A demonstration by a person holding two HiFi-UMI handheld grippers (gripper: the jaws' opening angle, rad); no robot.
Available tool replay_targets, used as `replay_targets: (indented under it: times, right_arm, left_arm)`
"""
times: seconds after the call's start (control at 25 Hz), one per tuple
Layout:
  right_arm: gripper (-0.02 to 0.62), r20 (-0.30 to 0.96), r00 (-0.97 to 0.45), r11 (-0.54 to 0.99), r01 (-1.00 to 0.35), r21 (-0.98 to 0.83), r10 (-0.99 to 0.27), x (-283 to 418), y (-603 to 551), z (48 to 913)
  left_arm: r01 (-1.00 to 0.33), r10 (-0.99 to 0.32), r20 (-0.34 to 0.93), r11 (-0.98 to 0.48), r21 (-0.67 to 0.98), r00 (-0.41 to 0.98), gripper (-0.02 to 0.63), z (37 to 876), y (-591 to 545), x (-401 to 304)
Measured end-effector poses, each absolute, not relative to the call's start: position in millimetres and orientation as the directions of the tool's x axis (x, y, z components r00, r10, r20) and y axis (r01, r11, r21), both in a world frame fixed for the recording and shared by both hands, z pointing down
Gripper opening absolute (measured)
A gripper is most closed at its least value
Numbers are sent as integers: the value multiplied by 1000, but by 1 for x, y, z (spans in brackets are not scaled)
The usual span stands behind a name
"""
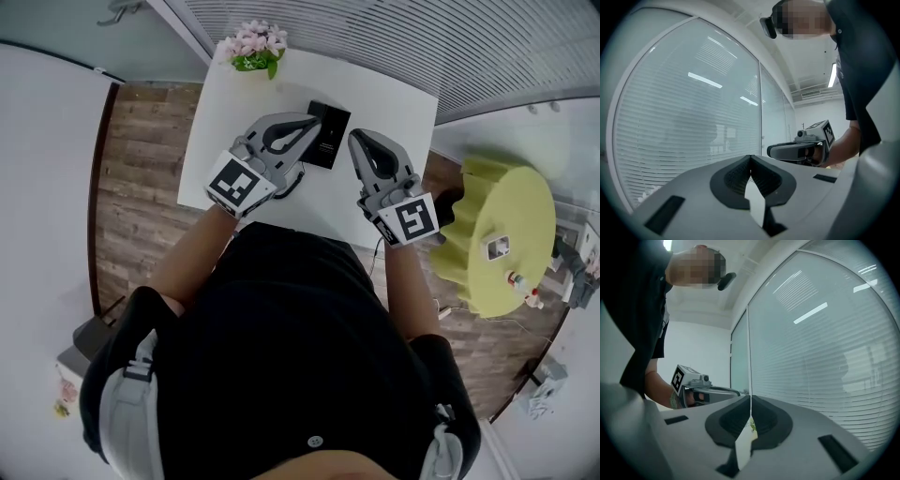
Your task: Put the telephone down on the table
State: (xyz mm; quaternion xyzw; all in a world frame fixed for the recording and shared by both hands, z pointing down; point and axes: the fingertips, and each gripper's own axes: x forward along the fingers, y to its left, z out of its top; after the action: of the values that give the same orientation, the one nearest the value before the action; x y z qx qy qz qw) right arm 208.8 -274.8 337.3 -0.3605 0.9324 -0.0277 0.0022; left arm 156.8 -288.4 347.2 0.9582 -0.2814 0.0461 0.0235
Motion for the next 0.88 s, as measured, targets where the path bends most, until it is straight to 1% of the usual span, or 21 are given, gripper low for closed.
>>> replay_targets:
  times: [0.16, 0.36, 0.6, 0.88]
  right_arm:
    - [23, 15, -737, 736, -675, -44, -675, 206, -271, 339]
    - [23, 4, -724, 722, -688, -72, -690, 209, -273, 338]
    - [23, 22, -725, 722, -689, -64, -689, 209, -272, 341]
    - [23, 11, -723, 721, -690, -54, -691, 209, -272, 338]
  left_arm:
    - [-541, -537, 119, -841, 5, 835, 9, 350, -287, 160]
    - [-532, -528, 118, -847, 3, 841, 9, 349, -282, 164]
    - [-532, -527, 121, -847, 10, 841, 9, 350, -281, 165]
    - [-530, -525, 122, -848, 9, 842, 9, 350, -281, 165]
